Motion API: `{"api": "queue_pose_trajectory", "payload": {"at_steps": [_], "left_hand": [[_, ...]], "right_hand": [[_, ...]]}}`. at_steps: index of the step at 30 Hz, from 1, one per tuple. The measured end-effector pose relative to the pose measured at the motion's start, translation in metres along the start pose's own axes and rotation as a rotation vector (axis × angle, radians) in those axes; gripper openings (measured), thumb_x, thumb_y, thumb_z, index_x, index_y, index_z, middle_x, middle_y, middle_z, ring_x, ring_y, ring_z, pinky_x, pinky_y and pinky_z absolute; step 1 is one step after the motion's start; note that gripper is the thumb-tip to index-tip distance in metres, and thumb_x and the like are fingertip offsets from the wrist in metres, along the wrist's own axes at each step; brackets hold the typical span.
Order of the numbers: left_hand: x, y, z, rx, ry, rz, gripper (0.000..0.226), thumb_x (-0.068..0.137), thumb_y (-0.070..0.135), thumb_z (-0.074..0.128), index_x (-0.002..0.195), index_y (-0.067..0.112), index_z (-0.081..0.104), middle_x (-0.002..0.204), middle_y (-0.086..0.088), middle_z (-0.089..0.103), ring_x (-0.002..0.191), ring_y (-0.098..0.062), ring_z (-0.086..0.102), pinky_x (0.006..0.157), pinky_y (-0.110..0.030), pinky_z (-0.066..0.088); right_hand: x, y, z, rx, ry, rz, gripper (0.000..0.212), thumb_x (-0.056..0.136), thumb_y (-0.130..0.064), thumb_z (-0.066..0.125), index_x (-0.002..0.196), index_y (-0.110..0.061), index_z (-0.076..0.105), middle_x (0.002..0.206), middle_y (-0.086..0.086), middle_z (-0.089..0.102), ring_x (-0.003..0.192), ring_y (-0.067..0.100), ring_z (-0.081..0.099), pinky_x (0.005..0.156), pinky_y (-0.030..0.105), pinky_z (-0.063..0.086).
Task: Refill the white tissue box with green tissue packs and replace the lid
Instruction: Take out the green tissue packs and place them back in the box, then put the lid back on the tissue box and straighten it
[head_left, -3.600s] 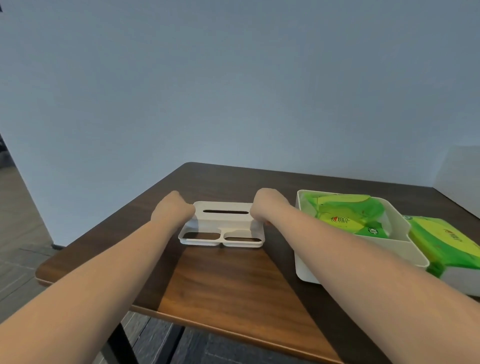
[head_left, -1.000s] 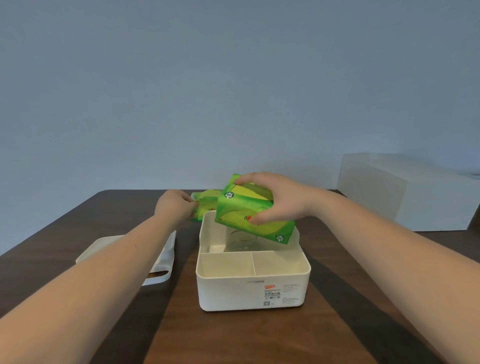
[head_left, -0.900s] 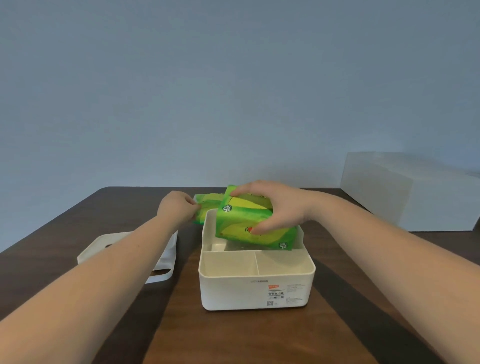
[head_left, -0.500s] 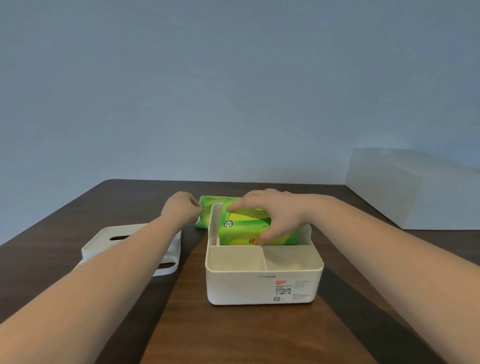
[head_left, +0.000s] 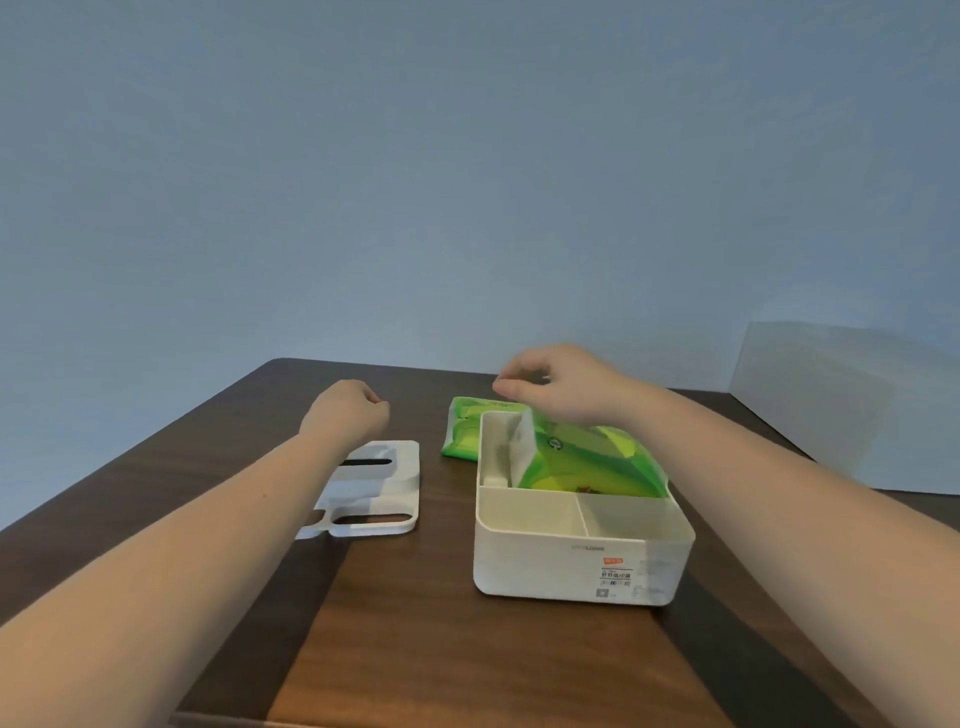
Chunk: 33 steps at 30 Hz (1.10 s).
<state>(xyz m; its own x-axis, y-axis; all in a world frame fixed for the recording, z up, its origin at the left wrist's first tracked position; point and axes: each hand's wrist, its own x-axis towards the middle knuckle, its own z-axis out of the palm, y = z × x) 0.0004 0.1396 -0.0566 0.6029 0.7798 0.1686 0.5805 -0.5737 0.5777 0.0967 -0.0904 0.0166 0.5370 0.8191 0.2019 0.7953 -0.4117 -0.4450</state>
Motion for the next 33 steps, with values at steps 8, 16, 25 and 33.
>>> {"api": "queue_pose_trajectory", "payload": {"at_steps": [8, 16, 25, 33], "left_hand": [[-0.009, -0.058, -0.019, 0.058, -0.056, -0.145, 0.051, 0.095, 0.035, 0.044, 0.139, 0.009, 0.047, 0.139, -0.010, 0.055, 0.122, -0.030, 0.054, 0.093, -0.036, 0.045], [-0.010, -0.082, -0.012, -0.008, -0.086, -0.248, 0.049, 0.094, 0.018, 0.045, 0.141, 0.004, 0.041, 0.137, -0.014, 0.053, 0.120, -0.030, 0.054, 0.080, -0.029, 0.038], [-0.012, -0.082, -0.013, -0.061, -0.071, -0.264, 0.036, 0.091, 0.013, 0.048, 0.123, -0.001, 0.058, 0.105, -0.013, 0.060, 0.090, -0.026, 0.054, 0.075, -0.029, 0.040], [-0.023, -0.054, -0.035, -0.199, 0.100, -0.210, 0.036, 0.088, 0.018, 0.051, 0.120, 0.002, 0.058, 0.108, -0.012, 0.064, 0.100, -0.031, 0.059, 0.076, -0.033, 0.044]], "right_hand": [[0.027, -0.051, 0.056, -0.060, -0.073, 0.085, 0.036, 0.094, -0.028, 0.052, 0.128, -0.017, 0.058, 0.134, 0.003, 0.058, 0.124, 0.022, 0.053, 0.100, 0.032, 0.041], [0.049, -0.087, 0.101, -0.299, -0.396, 0.229, 0.033, 0.094, -0.010, 0.041, 0.122, -0.001, 0.057, 0.103, 0.010, 0.050, 0.089, 0.027, 0.049, 0.059, 0.028, 0.040], [0.056, -0.083, 0.120, -0.105, -0.380, 0.403, 0.040, 0.100, -0.010, 0.036, 0.137, 0.004, 0.043, 0.140, 0.019, 0.048, 0.123, 0.031, 0.055, 0.102, 0.034, 0.046], [0.062, -0.086, 0.071, -0.077, -0.252, 0.378, 0.005, 0.077, 0.001, 0.067, 0.080, 0.000, 0.062, 0.079, 0.016, 0.059, 0.073, 0.028, 0.058, 0.060, 0.033, 0.046]]}}
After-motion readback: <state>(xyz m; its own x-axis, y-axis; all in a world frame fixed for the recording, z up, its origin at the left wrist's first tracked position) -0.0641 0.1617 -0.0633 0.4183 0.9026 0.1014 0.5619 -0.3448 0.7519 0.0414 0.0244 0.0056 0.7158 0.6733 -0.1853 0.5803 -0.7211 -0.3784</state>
